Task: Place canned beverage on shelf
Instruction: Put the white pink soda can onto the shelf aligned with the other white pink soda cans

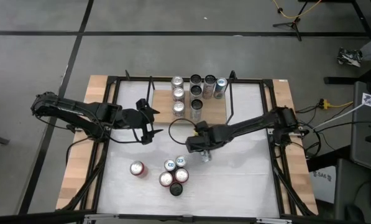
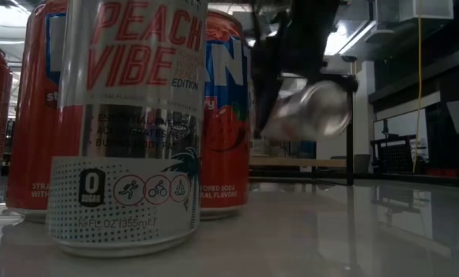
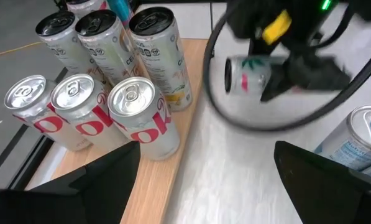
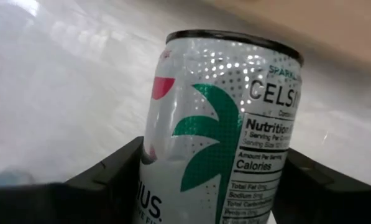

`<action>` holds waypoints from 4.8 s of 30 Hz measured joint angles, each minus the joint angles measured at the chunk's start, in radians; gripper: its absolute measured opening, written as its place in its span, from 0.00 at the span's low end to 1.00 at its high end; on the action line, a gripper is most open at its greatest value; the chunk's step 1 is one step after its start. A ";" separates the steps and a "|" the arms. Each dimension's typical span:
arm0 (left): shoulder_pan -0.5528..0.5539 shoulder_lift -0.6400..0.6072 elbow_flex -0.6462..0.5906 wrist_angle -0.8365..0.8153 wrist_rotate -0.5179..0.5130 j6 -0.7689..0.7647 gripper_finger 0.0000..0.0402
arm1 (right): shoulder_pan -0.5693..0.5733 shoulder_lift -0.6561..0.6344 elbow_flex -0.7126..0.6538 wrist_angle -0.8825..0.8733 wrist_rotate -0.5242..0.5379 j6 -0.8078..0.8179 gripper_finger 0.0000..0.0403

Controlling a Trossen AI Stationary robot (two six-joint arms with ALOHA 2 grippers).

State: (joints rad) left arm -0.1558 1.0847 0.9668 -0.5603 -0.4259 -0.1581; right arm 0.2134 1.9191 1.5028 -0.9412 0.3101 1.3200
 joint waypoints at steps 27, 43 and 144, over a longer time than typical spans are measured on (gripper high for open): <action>-0.001 0.000 0.001 0.321 0.001 0.004 0.90 | 0.048 -0.150 0.001 0.546 0.317 -0.935 0.65; -0.007 -0.024 0.001 0.195 0.069 -0.045 0.90 | 0.073 -0.245 0.001 0.354 0.324 -0.956 0.64; -0.005 0.149 0.000 0.404 -0.080 -0.204 0.90 | 0.053 0.064 -0.994 2.476 0.176 -1.453 0.67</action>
State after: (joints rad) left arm -0.1612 1.2336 0.9668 -0.1565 -0.5059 -0.3621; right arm 0.2661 1.9831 0.5091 1.5346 0.4858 -0.1333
